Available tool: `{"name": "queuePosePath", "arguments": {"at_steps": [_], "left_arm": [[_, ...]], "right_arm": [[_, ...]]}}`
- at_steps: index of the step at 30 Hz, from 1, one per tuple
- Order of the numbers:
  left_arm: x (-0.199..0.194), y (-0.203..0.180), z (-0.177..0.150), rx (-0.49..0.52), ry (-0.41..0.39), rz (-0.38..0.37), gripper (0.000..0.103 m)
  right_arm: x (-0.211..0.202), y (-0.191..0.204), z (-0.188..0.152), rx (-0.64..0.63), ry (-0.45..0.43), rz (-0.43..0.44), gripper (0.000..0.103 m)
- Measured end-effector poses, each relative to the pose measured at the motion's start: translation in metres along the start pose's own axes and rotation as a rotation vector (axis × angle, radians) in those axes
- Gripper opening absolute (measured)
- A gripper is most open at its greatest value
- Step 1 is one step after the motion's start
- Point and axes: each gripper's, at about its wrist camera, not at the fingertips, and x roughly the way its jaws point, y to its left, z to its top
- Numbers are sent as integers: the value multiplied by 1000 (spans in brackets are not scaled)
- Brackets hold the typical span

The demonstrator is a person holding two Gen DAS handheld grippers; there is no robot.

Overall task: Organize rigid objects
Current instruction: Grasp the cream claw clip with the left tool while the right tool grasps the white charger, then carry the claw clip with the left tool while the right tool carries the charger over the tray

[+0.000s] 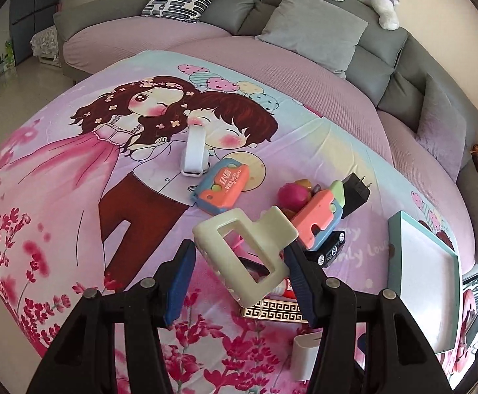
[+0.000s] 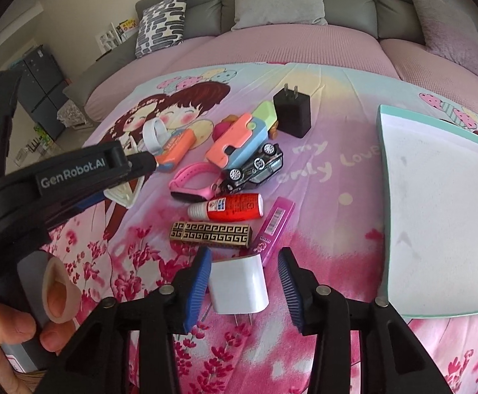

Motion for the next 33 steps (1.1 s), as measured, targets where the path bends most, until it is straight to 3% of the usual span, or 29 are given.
{"name": "queuePosePath", "arguments": {"at_steps": [8,21,27,33], "left_arm": [[16,22,-1,-42,26,-30,57],[32,45,-4,-113,65,-43,57],[32,42,-4,-105,65,-45,57],[28,35,-1,-88,49,-47,57]], "right_arm": [[22,14,-8,-56,88,-43,48],[45,20,-9,-60,137,-79,49],[38,11,-10,-26,121,-66,47],[9,-13,7,54,27,-44,47]]}}
